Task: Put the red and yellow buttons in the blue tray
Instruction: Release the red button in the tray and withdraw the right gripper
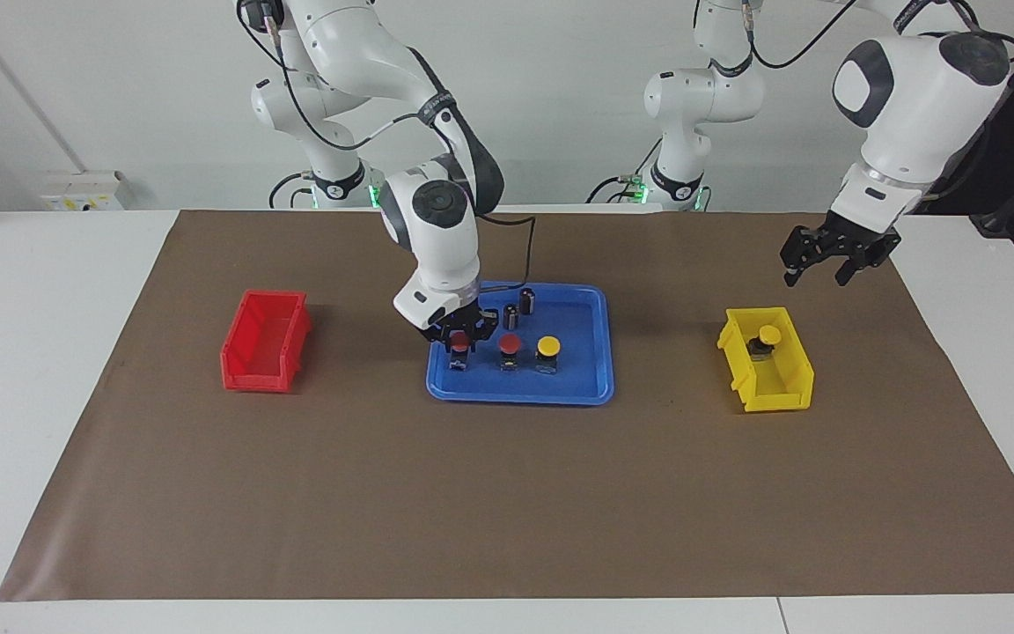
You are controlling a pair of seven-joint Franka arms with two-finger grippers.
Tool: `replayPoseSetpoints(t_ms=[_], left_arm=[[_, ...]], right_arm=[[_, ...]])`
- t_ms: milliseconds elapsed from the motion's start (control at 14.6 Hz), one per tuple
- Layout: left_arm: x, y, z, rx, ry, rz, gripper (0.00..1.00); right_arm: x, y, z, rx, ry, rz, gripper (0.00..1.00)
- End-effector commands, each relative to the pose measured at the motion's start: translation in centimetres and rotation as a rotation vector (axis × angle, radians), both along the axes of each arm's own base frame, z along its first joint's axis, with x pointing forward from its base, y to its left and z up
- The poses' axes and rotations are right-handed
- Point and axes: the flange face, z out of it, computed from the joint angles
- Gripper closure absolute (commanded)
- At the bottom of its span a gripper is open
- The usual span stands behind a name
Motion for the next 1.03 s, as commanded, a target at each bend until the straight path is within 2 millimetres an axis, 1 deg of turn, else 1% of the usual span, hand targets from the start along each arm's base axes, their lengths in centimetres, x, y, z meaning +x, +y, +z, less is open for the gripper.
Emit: replayPoseSetpoints(t_ms=[0,69,137,206,274,343,412,480,549,617,686,755,892,960], left_arm=[[-1.2,0.6,-3.5,0.008,0.003,0.021,0.21],[-1.4,0.6,-5.1,0.008,0.004,0.019,0.21],[-1.3,0.5,-6.7,0.009,0.01,0.016,0.22],[-1.0,0.5,-7.8,0.01,0.015,0.016,0.22],[-0.7,0.5,-8.8,0.012,0.024,0.01,0.22],[-0.6,0.3,-9.4,0.012,0.03,0.006,0.22],[-0.6,0.2,-10.0,0.013,0.033,0.003,0.22],[-0.4,0.0,-10.6,0.013,0.03,0.0,0.22],[-0.3,-0.1,-11.3,0.014,0.028,-0.002,0.22],[-0.1,-0.1,-12.0,0.014,0.028,-0.002,0.22],[0.1,-0.1,-12.5,0.015,0.027,-0.002,0.22],[0.3,0.0,-12.8,0.015,0.025,0.001,0.22],[0.7,0.3,-13.3,0.014,0.005,0.008,0.23],[0.6,0.4,-13.4,0.014,0.002,0.009,0.24]], right_arm=[[0.5,-0.4,1.2,0.035,-0.014,0.006,0.01],[1.2,-1.0,2.3,0.038,-0.025,-0.006,0.0],[2.2,-2.0,4.1,0.032,-0.03,-0.02,0.0],[3.1,-3.0,6.3,0.028,-0.029,-0.037,0.0],[3.9,-4.2,9.1,0.028,-0.029,-0.057,0.0],[4.5,-5.9,11.9,0.02,-0.028,-0.078,0.0],[4.9,-7.9,14.2,0.008,-0.027,-0.097,0.0],[5.2,-10.9,16.3,0.001,-0.015,-0.106,0.0],[5.1,-13.3,17.7,-0.006,0.003,-0.096,0.0],[4.5,-15.7,19.3,-0.012,0.018,-0.075,0.0],[3.8,-18.5,21.3,-0.01,0.018,-0.07,0.0],[3.2,-21.5,22.8,-0.009,0.024,-0.069,0.0],[2.1,-25.8,26.0,-0.006,0.031,-0.045,0.0],[2.0,-28.0,27.4,-0.013,0.039,-0.043,0.0]])
